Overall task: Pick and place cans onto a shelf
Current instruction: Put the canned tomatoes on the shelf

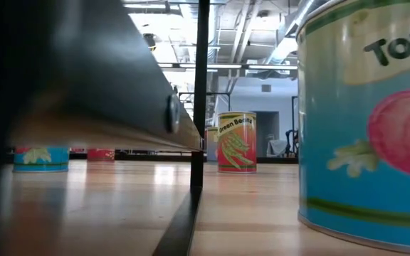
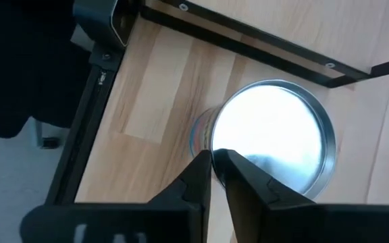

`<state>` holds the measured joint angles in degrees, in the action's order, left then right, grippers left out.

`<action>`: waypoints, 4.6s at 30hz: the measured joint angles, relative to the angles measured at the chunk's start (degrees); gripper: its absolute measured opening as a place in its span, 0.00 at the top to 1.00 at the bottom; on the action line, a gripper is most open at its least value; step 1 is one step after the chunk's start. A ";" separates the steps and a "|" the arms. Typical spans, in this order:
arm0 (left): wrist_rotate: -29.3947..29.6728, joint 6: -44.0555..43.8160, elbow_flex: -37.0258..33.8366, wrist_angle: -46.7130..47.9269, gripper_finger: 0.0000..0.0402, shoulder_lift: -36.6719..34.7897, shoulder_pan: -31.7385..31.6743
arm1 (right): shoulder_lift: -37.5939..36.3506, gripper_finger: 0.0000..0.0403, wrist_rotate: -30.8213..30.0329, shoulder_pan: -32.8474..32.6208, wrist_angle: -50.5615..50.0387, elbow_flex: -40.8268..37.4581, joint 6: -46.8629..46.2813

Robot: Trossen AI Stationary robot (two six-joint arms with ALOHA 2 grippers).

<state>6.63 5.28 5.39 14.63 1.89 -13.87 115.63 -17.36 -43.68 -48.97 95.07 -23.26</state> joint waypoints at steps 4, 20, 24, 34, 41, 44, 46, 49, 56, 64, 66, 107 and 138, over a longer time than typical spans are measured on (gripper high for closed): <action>0.00 -0.04 0.00 0.00 1.00 -0.01 0.01 | -0.06 0.86 0.69 1.53 -0.09 0.00 0.86; 0.00 -0.13 -0.02 0.02 1.00 0.00 0.02 | -0.13 0.99 1.59 4.93 -15.67 8.67 -0.96; 0.00 -0.09 -0.02 0.00 1.00 -0.02 0.00 | -0.13 0.99 -2.54 5.56 -27.41 13.09 -3.94; 0.00 0.42 -0.11 -0.68 1.00 0.00 0.00 | -0.19 0.99 -11.36 11.61 -40.81 25.98 -1.42; 0.02 0.46 -0.20 -1.35 1.00 -0.02 0.01 | -0.28 0.99 -11.22 19.31 -34.57 33.15 9.59; 0.57 0.48 -0.20 -1.43 1.00 0.00 0.00 | -0.24 0.99 -9.15 22.14 -26.85 33.40 16.16; 1.50 0.48 -0.20 -1.49 1.00 0.00 0.00 | 0.53 0.99 -6.25 23.55 -20.28 33.39 20.11; 1.77 0.48 -0.20 -1.51 1.00 0.00 0.00 | 2.11 1.00 -2.47 24.63 -12.64 33.28 24.66; 2.01 0.48 -0.17 -1.49 1.00 0.17 0.00 | 6.62 1.00 2.26 24.59 -2.04 33.31 28.56; 1.95 0.49 -0.17 -1.58 1.00 1.13 0.01 | 12.69 1.00 6.34 21.77 3.21 33.32 28.94; 1.74 0.48 -0.15 -1.53 1.00 1.14 0.00 | 13.93 1.00 6.34 21.16 3.60 33.29 28.91; 1.75 0.98 -0.04 -1.13 1.00 1.11 0.01 | 17.07 0.82 13.08 21.70 8.13 33.29 27.80; -0.85 -2.97 -0.04 -1.55 1.00 1.11 0.02 | -10.67 0.99 3.47 17.17 25.34 -3.23 31.27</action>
<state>5.78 2.30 5.34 13.08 3.01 -13.85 104.97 -13.89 -26.51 -23.63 91.83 8.01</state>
